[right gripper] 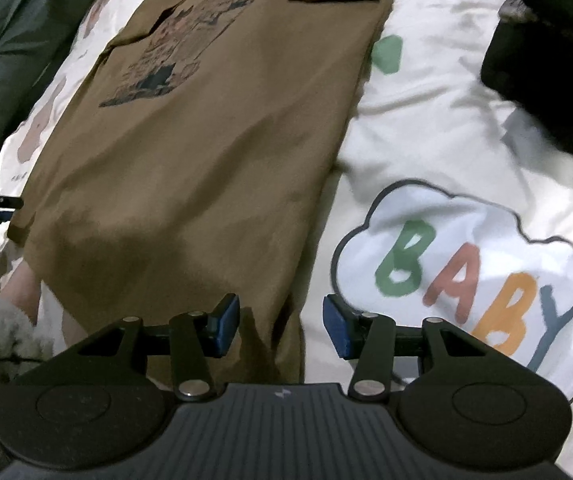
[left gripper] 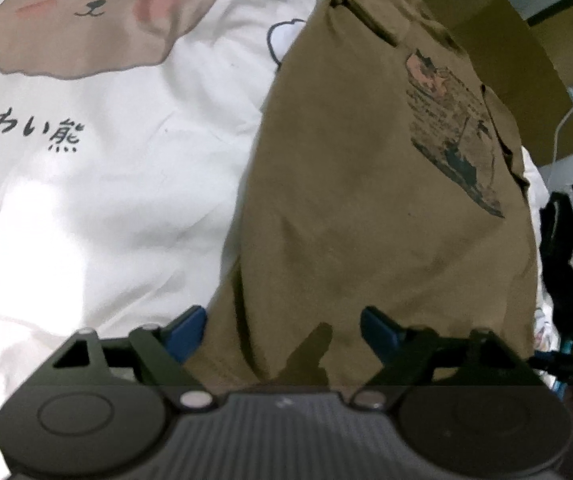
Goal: Fold clothes
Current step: 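Move both tools along the shirt toward its hem, then close the left tool on the hem while the right tool closes on it too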
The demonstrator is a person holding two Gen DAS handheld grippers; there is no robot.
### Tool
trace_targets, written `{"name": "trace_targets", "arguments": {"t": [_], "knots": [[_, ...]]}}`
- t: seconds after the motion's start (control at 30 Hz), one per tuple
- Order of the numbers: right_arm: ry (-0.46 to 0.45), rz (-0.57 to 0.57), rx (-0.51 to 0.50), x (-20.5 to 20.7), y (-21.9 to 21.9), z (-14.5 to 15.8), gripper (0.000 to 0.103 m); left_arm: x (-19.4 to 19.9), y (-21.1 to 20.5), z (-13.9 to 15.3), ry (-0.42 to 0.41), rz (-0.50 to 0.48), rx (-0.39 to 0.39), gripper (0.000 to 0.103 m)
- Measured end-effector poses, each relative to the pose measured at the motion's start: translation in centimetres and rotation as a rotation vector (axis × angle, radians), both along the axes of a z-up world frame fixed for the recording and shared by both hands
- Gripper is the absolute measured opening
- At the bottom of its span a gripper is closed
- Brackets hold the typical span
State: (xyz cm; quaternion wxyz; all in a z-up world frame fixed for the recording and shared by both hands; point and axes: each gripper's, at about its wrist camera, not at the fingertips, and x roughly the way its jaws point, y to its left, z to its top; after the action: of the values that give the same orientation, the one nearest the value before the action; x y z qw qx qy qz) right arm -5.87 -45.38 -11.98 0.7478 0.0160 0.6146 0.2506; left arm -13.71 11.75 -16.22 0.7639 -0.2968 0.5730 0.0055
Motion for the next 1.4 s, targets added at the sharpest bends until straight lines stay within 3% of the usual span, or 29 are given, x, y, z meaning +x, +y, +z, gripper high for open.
{"name": "trace_targets", "arguments": {"t": [0.13, 0.27, 0.4, 0.77, 0.93, 1.03, 1.23, 1.3, 1.33, 1.4], "knots": [[0.004, -0.02, 0.002, -0.2, -0.1, -0.4, 0.051, 0.2, 0.1, -0.2, 0.005, -0.001, -0.017, 0.083], [-0.007, -0.011, 0.005, 0.1, 0.2, -0.3, 0.051, 0.2, 0.4, 0.0, 0.025, -0.006, 0.015, 0.083], [-0.014, 0.001, -0.001, 0.4, 0.8, -0.4, 0.051, -0.1, 1.2, -0.2, 0.047, 0.042, 0.021, 0.082], [-0.006, -0.024, -0.035, -0.2, -0.2, -0.9, 0.051, -2.6, 3.4, -0.3, 0.064, 0.111, -0.019, 0.067], [0.0, -0.028, -0.016, -0.2, -0.3, -1.0, 0.051, -2.0, 2.5, -0.1, 0.039, 0.012, 0.004, 0.091], [-0.003, -0.019, -0.012, -0.2, 0.1, -1.1, 0.051, -1.7, 1.5, 0.2, 0.036, -0.051, 0.051, 0.091], [-0.01, -0.008, -0.008, 0.2, 0.5, -1.4, 0.051, -0.4, 0.0, 0.6, 0.06, -0.118, 0.163, 0.067], [-0.009, -0.004, -0.007, 0.4, 0.7, -1.4, 0.051, -0.1, -0.1, 0.7, 0.064, -0.116, 0.167, 0.054], [-0.009, -0.002, -0.008, 0.4, 0.9, -1.5, 0.051, -0.1, 0.0, 0.7, 0.065, -0.109, 0.161, 0.042], [-0.004, -0.01, -0.003, 0.6, 0.9, -1.6, 0.051, -0.2, 0.4, 0.8, 0.071, -0.096, 0.148, 0.034]]}}
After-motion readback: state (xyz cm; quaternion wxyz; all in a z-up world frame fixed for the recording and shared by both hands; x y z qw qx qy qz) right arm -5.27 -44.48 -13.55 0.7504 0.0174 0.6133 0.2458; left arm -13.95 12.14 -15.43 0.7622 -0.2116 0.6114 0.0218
